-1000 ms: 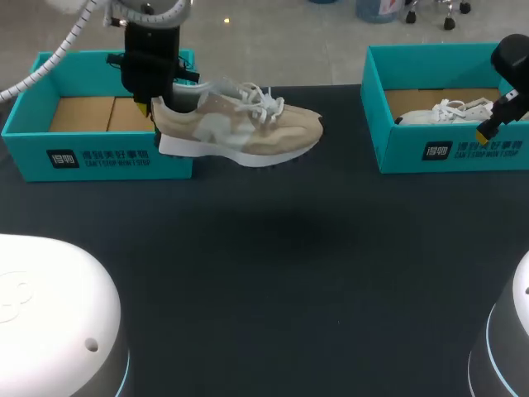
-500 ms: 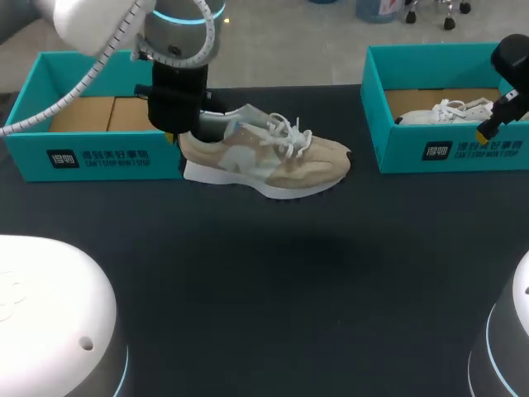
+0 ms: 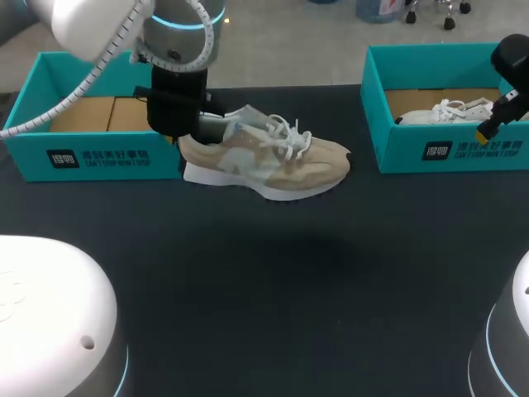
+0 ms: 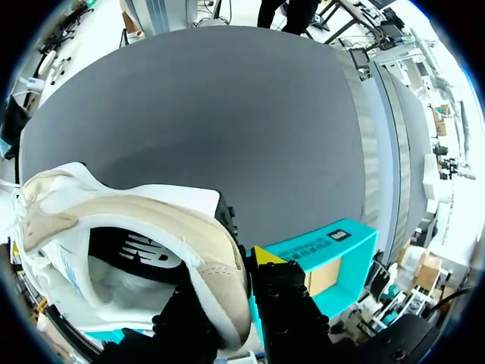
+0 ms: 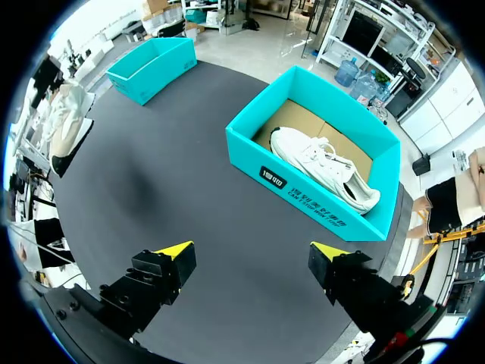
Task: Take the shoe out of the shoebox, open the shoe tongue, remove and reinsert the insole, then place the shoe into the shoebox
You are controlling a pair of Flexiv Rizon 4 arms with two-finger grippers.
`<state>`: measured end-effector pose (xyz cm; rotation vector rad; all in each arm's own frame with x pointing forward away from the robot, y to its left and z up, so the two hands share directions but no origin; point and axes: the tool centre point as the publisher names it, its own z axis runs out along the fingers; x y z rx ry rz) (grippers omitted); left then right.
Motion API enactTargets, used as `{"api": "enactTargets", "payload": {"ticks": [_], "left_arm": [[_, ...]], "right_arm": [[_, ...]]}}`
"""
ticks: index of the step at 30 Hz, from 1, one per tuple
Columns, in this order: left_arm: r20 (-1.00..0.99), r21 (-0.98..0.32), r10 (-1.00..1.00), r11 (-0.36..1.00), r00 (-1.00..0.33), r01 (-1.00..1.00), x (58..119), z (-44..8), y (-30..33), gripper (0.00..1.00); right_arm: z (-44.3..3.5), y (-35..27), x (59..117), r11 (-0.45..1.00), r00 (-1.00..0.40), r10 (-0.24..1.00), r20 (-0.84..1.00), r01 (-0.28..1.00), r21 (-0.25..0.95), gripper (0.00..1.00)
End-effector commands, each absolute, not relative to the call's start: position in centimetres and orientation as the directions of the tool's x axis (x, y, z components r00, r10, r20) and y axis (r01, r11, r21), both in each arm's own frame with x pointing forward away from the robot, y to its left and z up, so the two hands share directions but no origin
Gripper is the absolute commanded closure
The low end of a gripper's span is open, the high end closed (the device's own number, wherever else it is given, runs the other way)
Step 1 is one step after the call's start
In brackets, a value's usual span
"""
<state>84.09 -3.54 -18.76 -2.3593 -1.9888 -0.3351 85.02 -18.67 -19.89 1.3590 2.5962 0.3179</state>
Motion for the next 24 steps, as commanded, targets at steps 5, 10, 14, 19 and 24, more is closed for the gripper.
{"api": "enactTargets", "payload": {"ticks": [5, 10, 14, 19, 24], "left_arm": [[0.203, 0.107, 0.968, -0.173, 0.149, 0.979, 83.0, -22.6, -4.2, 1.0], [0.18, 0.12, 0.972, -0.175, 0.152, 0.977, 82.6, -25.7, -5.1, 1.0], [0.186, 0.129, 0.967, -0.197, 0.172, 0.972, 82.4, -28.2, -5.9, 1.0], [0.184, 0.116, 0.965, -0.211, 0.188, 0.97, 82.2, -31.1, -6.2, 1.0], [0.199, 0.113, 0.955, -0.245, 0.219, 0.963, 82.2, -33.5, -6.3, 1.0]], "right_arm": [[-19.9, -18.7, 85.1, 0.556, -0.561, 0.825, -0.071, 0.784, 0.277, 0.0], [-19.9, -18.7, 85.1, 0.556, -0.561, 0.825, -0.071, 0.784, 0.277, 0.0], [-19.9, -18.7, 85.1, 0.556, -0.561, 0.825, -0.071, 0.784, 0.277, 0.0], [-19.9, -18.7, 85.1, 0.556, -0.561, 0.825, -0.071, 0.784, 0.277, 0.0], [-19.9, -18.7, 85.1, 0.556, -0.561, 0.825, -0.071, 0.784, 0.277, 0.0]]}}
